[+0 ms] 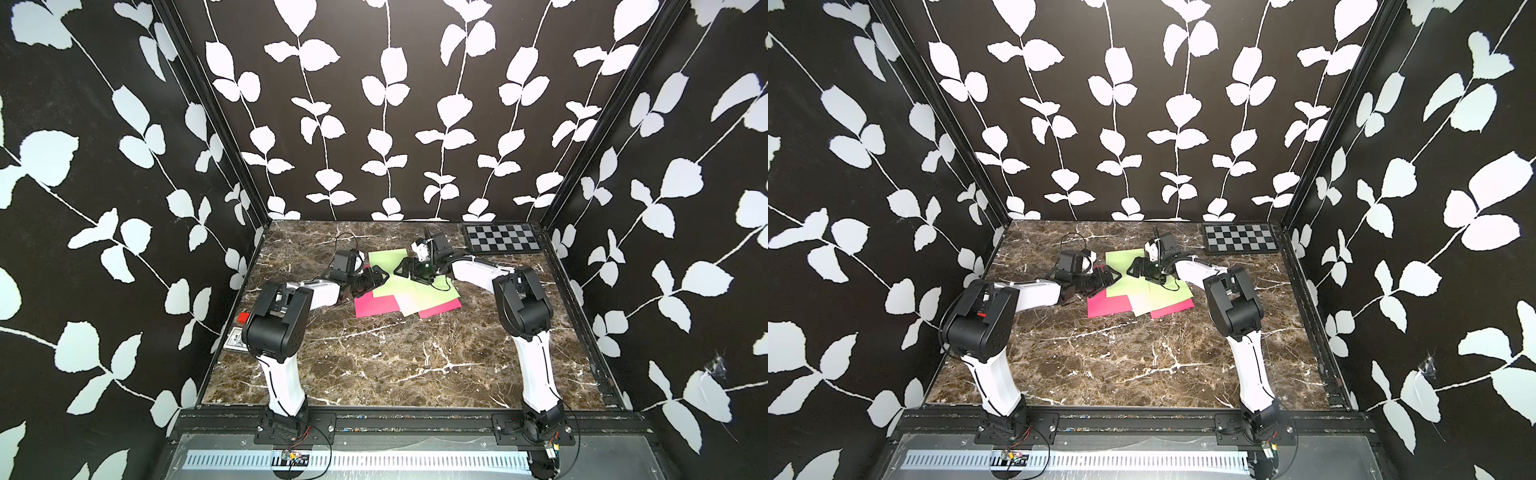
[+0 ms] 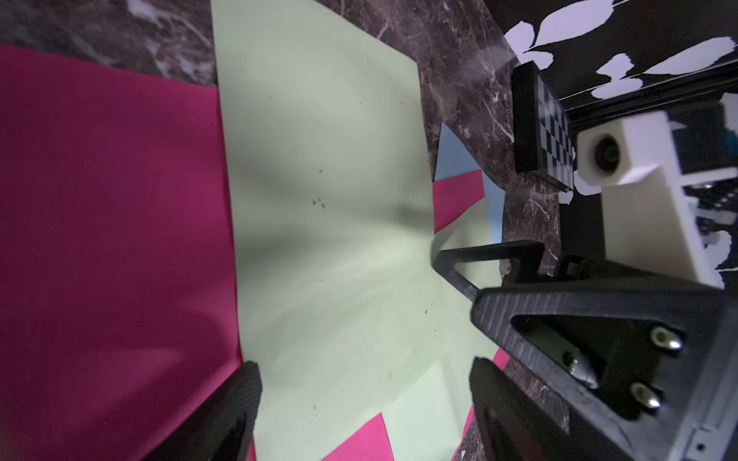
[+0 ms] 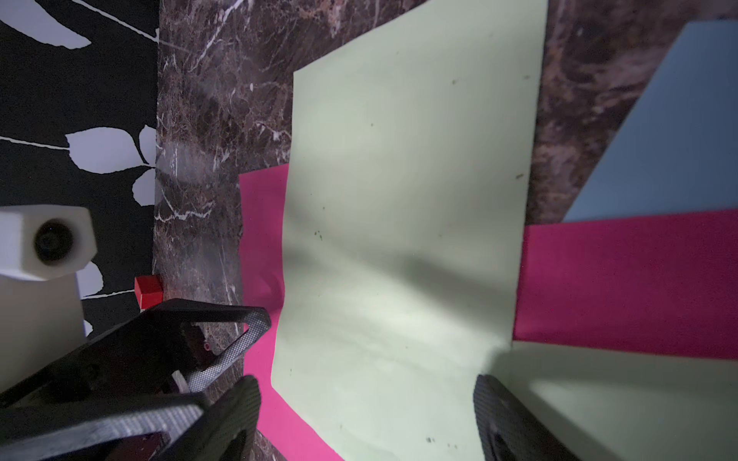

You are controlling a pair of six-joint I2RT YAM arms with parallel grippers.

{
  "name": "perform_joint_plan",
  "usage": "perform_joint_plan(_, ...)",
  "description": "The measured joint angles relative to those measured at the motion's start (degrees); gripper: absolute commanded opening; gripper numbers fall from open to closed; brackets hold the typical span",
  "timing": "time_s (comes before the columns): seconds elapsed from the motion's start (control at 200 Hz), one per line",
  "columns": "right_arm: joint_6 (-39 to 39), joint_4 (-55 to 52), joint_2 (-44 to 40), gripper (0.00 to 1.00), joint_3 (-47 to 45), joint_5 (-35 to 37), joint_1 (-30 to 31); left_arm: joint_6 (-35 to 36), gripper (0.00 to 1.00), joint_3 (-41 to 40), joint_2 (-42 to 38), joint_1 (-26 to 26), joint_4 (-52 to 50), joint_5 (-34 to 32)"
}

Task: Sort the scattered colored papers by color
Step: Pick up the colored paper from the center of the board.

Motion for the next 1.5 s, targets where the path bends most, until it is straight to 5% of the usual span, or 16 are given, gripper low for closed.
perform_joint_plan(0.525, 0.8, 1.5, 0.8, 0.86, -0.1, -0.2, 0.0, -0.9, 0.88, -0.4, 0.6, 0.0, 0.4, -0.5)
perform_joint_plan(0.9, 0.8, 2.2, 0.9, 0.87, -0.2, -0.2, 0.0, -3.5, 0.81, -0.1, 2.9, 0.1, 5.3, 0.8)
perform_joint_plan(1.501, 1.0, 3.3, 1.1, 0.88, -0.5, -1.4, 0.0, -4.2, 0.84, -0.3, 0.6, 0.0, 0.0, -0.9)
